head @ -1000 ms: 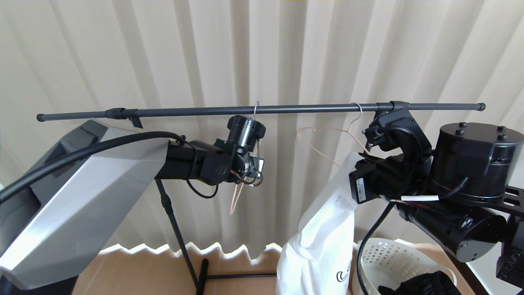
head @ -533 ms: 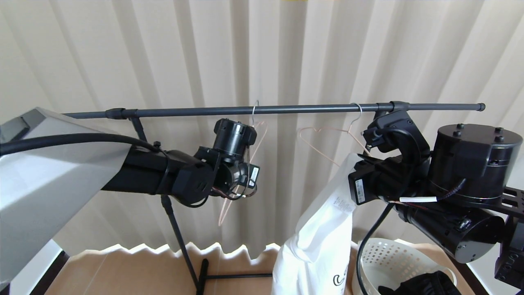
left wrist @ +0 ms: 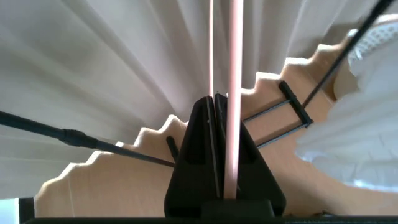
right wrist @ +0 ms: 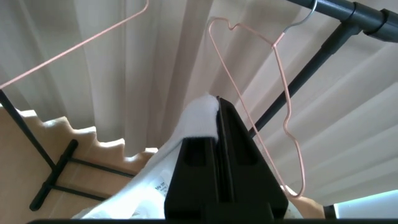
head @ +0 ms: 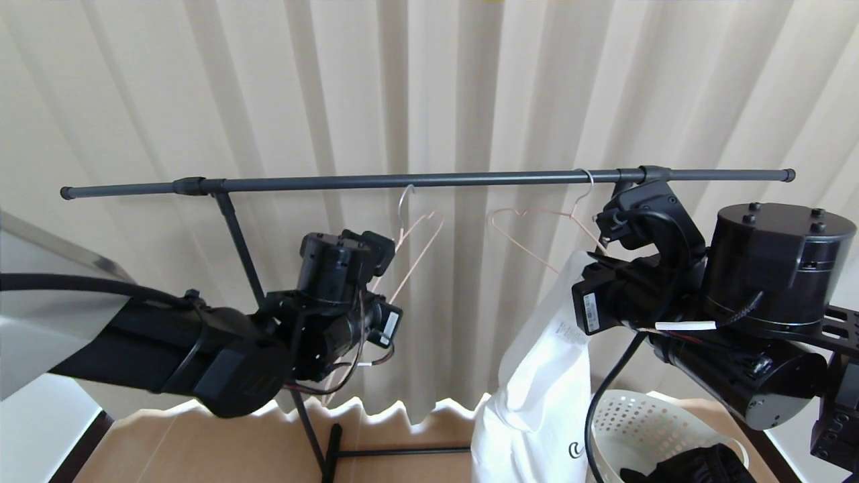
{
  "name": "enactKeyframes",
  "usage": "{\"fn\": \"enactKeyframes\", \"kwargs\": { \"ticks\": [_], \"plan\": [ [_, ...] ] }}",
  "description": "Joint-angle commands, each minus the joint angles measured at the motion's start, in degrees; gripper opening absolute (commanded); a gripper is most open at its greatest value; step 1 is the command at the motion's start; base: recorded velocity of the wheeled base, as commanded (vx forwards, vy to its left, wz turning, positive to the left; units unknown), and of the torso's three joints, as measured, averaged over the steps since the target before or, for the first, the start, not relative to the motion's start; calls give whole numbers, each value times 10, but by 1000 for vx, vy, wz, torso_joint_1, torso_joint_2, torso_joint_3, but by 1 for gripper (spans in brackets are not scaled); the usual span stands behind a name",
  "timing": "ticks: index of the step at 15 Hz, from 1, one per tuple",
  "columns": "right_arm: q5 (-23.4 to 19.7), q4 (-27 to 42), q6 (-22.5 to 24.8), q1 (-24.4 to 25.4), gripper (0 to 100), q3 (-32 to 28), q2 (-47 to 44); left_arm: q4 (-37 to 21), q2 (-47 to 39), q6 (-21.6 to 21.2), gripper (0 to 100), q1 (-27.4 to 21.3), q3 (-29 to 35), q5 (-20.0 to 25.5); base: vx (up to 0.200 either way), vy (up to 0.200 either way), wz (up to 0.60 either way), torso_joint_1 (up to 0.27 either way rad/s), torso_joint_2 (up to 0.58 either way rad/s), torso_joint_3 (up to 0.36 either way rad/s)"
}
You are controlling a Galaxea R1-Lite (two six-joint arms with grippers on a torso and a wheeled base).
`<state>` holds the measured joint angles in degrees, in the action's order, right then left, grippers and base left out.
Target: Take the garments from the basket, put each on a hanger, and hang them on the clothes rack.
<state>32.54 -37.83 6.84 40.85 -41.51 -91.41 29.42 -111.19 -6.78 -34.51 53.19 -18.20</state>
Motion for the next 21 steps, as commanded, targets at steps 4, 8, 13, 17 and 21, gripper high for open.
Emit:
{"fn": "enactKeyframes", "kwargs": {
  "ticks": [4,8,13,17,21],
  "plan": [
    [-1,-1,14,-31,0,-6,1,246,105,-70,0,54,-285,167,0,0,0,0,0,0],
    [2,-1,17,-50,0,-18,-12,445,99,-100,0,76,-440,259,0,0,0,0,0,0],
    [7,-2,14,-70,0,-48,-48,605,34,-127,0,71,-522,301,0,0,0,0,0,0],
    [9,-2,12,-88,0,-66,-69,606,40,-127,0,40,-530,302,0,0,0,0,0,0],
    [9,-2,5,-95,0,-78,-75,606,47,-126,0,5,-532,302,0,0,0,0,0,0]
  ]
}}
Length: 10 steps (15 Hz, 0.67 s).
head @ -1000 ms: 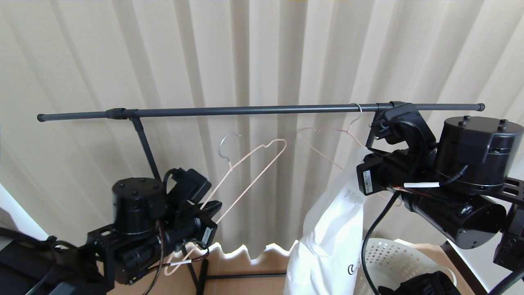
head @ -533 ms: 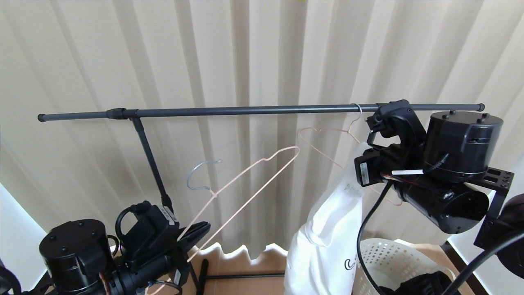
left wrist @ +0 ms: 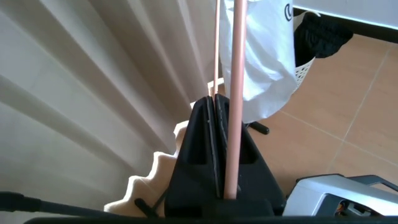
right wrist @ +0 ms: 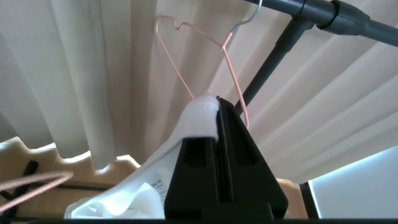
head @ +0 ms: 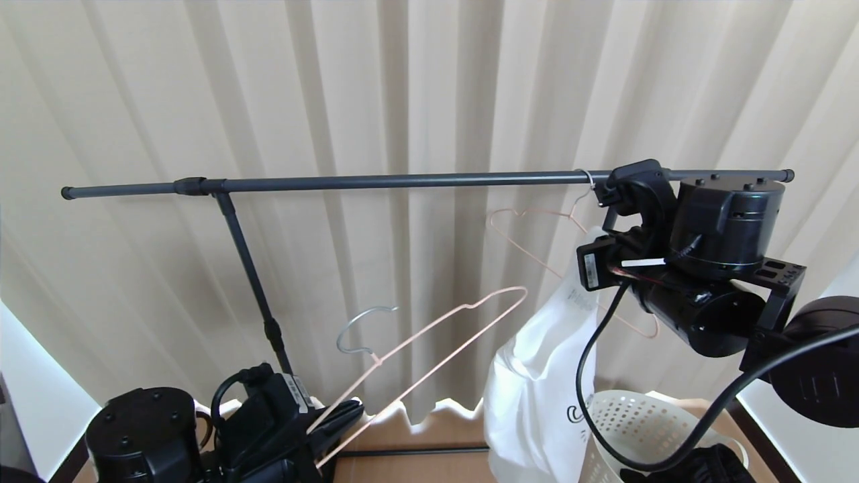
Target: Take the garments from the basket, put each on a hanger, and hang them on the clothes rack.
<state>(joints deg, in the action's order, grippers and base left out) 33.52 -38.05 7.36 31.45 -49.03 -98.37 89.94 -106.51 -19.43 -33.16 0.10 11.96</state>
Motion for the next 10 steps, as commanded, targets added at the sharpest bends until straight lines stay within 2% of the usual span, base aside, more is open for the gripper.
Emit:
{"fn": "enactKeyframes", "kwargs": {
  "ticks": [1,7,10],
  "plan": [
    [3,0,-4,-1,0,-6,-12,1,2,0,0,-16,-1,0,0,0,0,0,0,0],
    [11,-1,-26,3,0,-17,-29,1,0,7,0,-43,-1,0,0,0,0,0,0,0],
    [12,-13,-32,19,0,-17,-34,1,-13,49,0,-49,13,-4,0,0,0,0,0,0]
  ]
}}
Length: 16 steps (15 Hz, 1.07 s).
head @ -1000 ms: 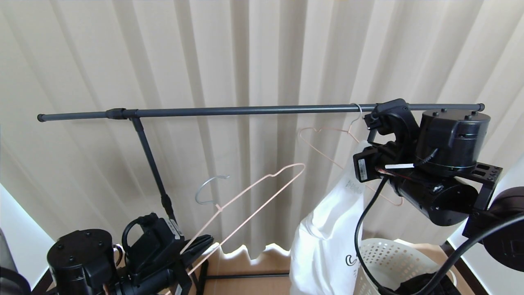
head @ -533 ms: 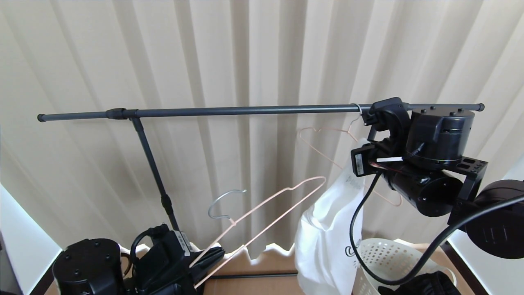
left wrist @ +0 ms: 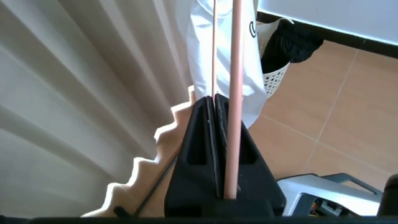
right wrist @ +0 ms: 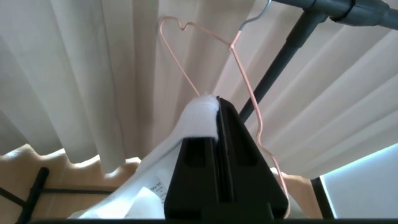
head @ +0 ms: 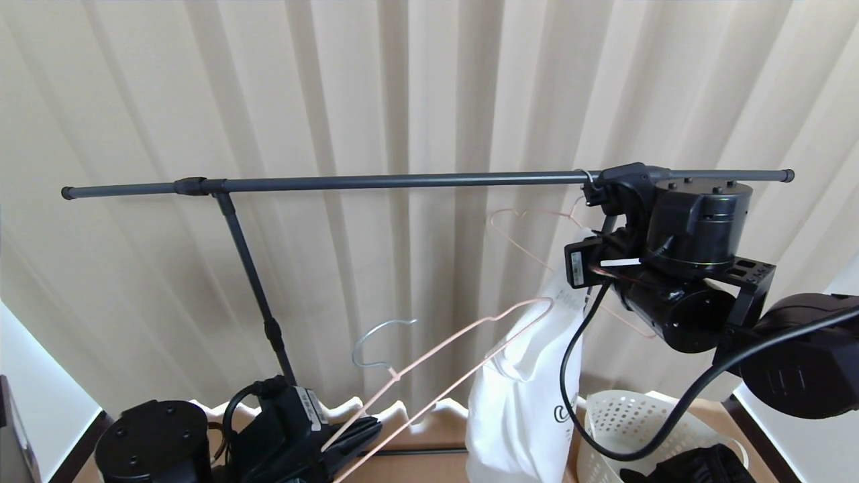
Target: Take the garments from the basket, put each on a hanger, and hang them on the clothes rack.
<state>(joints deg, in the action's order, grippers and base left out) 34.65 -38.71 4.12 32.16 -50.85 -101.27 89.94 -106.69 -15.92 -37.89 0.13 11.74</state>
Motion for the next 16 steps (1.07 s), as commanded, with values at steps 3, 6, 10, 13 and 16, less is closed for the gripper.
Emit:
{"fn": "enactKeyframes", "kwargs": {
  "ticks": [3,6,10,13,16],
  "plan": [
    [26,-24,0,34,0,2,-17,1,-21,52,0,-3,34,-6,0,0,0,0,0,0],
    [37,-31,-1,54,0,5,-31,1,-23,76,0,-9,48,-20,0,0,0,0,0,0],
    [41,-32,-3,65,0,6,-38,1,-23,82,0,-10,55,-22,0,0,0,0,0,0],
    [54,-32,-9,89,0,6,-38,1,-26,85,0,-10,57,-26,0,0,0,0,0,0],
    [61,-32,-10,117,0,7,-38,1,-31,85,0,-10,58,-27,0,0,0,0,0,0]
  ]
}}
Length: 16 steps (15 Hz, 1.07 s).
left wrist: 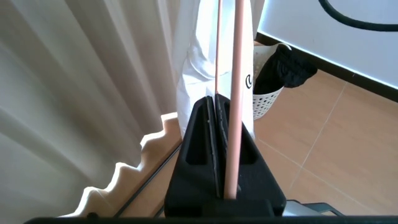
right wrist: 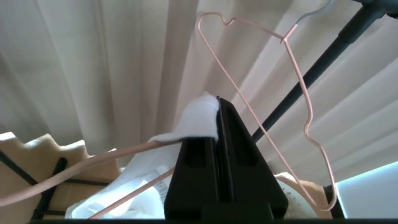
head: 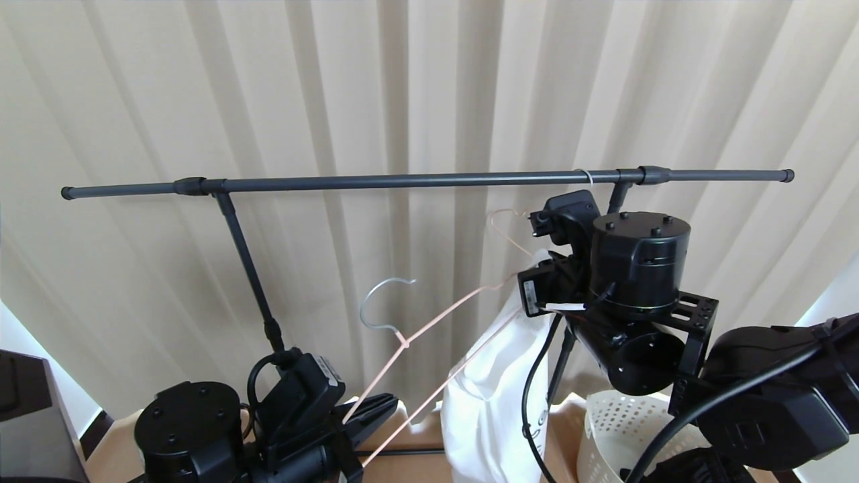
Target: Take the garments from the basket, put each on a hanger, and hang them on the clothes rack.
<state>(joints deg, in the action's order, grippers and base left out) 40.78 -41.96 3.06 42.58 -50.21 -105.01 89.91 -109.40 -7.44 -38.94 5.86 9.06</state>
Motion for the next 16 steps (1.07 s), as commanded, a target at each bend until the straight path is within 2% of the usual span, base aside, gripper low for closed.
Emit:
{"fn": "enactKeyframes", "kwargs": {
  "ticks": [1,4,11,16],
  "plan": [
    [6,0,-4,26,0,2,0,1,-4,0,0,0,1,0,0,0,0,0,0,0],
    [21,1,-12,68,0,4,-1,1,-4,0,0,-1,3,-4,0,0,0,0,0,0],
    [24,0,-46,145,0,-1,3,1,-8,0,0,-5,5,-8,0,0,0,0,0,0],
    [24,-25,-49,192,0,2,2,1,-12,0,0,-5,14,-13,0,0,0,0,0,0]
  ]
}}
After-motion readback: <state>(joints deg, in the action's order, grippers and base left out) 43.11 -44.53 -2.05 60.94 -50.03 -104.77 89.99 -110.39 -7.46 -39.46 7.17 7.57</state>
